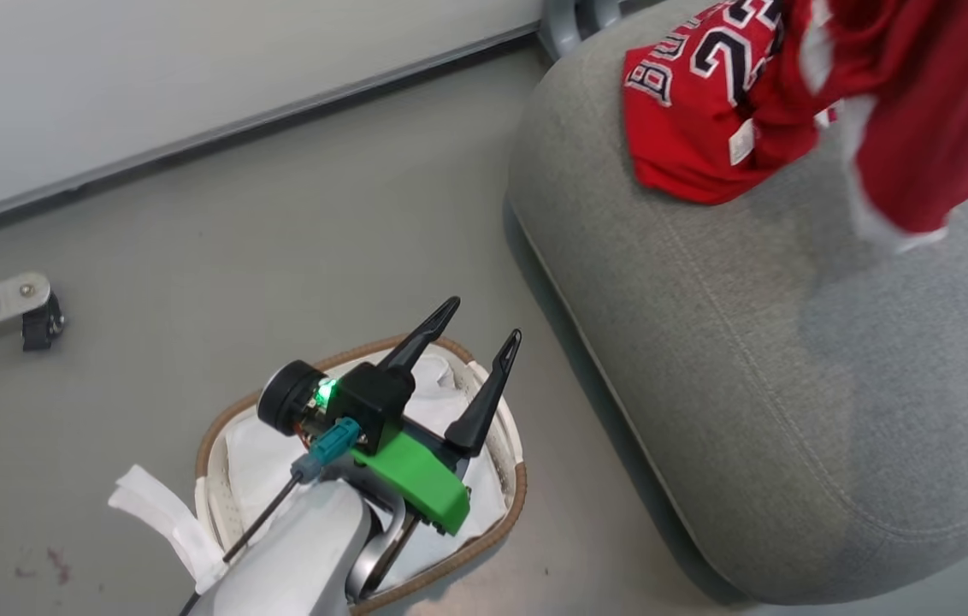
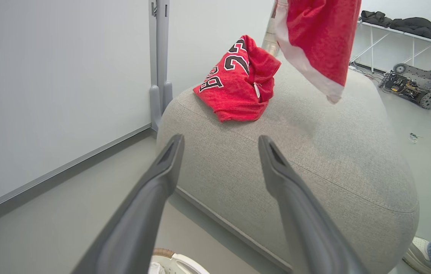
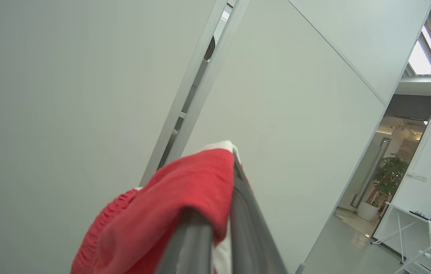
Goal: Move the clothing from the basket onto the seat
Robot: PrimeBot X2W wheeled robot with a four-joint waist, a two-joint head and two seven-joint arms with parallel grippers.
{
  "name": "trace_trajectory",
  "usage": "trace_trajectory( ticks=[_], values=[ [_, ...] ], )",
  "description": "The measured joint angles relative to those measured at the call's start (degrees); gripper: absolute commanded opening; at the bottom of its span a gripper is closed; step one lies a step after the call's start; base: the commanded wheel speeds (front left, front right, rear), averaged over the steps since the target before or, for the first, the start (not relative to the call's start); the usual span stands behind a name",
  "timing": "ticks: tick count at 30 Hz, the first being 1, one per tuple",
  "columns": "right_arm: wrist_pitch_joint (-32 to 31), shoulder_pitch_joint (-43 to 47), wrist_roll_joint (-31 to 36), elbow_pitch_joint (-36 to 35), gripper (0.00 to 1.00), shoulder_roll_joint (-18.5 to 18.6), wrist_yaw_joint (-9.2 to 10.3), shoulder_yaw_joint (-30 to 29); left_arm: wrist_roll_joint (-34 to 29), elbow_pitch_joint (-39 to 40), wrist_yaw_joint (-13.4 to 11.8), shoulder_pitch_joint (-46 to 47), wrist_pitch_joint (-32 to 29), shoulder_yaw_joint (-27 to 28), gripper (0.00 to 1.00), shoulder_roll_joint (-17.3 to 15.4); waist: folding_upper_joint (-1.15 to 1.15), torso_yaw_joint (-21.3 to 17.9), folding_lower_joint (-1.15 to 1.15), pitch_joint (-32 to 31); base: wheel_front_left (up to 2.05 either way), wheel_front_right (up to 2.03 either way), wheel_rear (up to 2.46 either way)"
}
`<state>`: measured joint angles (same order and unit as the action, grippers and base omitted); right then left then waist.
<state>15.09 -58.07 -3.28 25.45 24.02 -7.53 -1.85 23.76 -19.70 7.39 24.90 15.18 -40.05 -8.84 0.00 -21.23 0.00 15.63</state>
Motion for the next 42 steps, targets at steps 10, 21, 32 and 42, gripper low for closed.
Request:
trace_trajectory(
  ticks=[10,21,32,42],
  values=[
    [-0.5,-8.2,-1.7,10.1,0.00,3.1,0.00,-9.4,-1.6,0.9,0.0,3.9,0.0,0.0,1.00,-1.9,0.00,4.0,0.00,7.8,0.00,0.00,0.00],
    [-0.1,1.4,3.2,14.9,0.00,-3.7,0.00,-17.8,-2.8,2.1,0.0,4.9,0.0,1.4,1.00,-4.0,0.00,7.3,0.01,16.6,0.00,0.00,0.00],
    [0.0,7.7,6.4,14.6,1.00,-7.3,0.00,-17.2,-3.2,1.7,0.0,4.9,0.0,1.0,1.00,-4.2,0.00,7.5,0.00,18.2,0.00,0.00,0.00],
    [0.0,16.4,3.4,10.3,1.00,-6.2,0.00,-13.4,-2.3,0.6,0.0,4.1,0.0,0.7,1.00,-3.2,0.00,5.9,0.00,14.2,0.00,0.00,0.00]
  ],
)
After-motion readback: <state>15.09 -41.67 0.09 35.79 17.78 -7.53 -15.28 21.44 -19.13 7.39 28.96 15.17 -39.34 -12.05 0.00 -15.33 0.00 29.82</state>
